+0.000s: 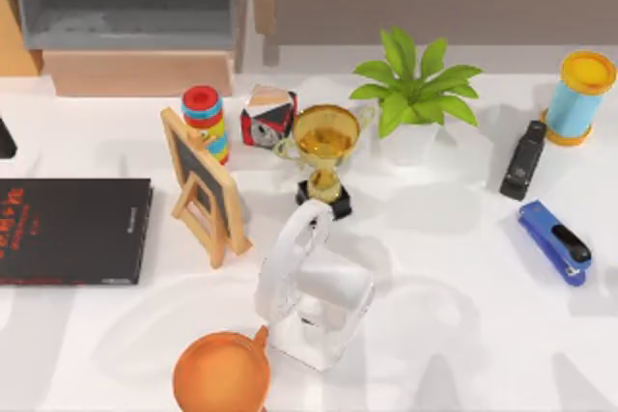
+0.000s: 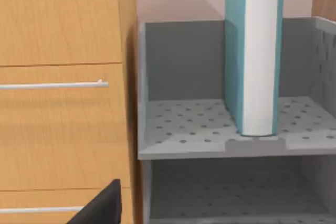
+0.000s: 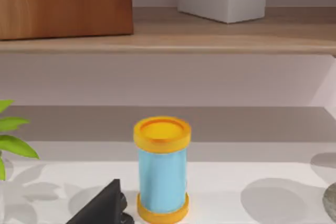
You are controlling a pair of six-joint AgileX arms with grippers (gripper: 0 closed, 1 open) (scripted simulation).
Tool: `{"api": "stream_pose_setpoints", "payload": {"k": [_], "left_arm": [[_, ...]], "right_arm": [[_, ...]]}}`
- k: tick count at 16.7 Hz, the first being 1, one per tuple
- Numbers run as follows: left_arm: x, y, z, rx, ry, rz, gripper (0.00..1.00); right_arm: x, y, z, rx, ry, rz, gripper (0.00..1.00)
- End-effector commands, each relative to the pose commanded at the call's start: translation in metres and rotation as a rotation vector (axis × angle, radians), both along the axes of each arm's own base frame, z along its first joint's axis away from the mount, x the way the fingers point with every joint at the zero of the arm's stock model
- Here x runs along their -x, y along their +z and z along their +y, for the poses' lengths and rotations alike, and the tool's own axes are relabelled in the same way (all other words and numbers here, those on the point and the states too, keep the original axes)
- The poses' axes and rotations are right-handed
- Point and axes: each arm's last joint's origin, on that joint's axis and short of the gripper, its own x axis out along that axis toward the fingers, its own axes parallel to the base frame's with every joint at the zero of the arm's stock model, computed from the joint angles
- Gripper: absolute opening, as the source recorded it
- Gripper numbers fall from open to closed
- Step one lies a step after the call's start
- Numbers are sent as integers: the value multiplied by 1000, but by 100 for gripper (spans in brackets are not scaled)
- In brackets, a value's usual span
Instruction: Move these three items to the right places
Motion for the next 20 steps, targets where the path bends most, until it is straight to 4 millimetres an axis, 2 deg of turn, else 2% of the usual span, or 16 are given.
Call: {"api": "stream_pose_setpoints", "payload": {"k": [3, 6, 9, 12, 14, 16, 20], "left_arm": [[-52, 34, -10, 3, -11, 1, 100], [-118, 47, -25, 13, -17, 15, 100], [-185, 37, -43, 26, -16, 37, 100], [-239, 11, -58, 38, -6, 60, 100], [-263, -5, -65, 45, 2, 70, 100], [-277, -17, -69, 51, 10, 75, 100], [-283, -22, -71, 53, 14, 76, 100]], "right_arm": [[0, 0, 0, 0, 0, 0, 100], [0, 0, 0, 0, 0, 0, 100], [0, 0, 0, 0, 0, 0, 100], [0, 0, 0, 0, 0, 0, 100], [0, 0, 0, 0, 0, 0, 100], [0, 0, 0, 0, 0, 0, 100], [0, 0, 0, 0, 0, 0, 100]]}}
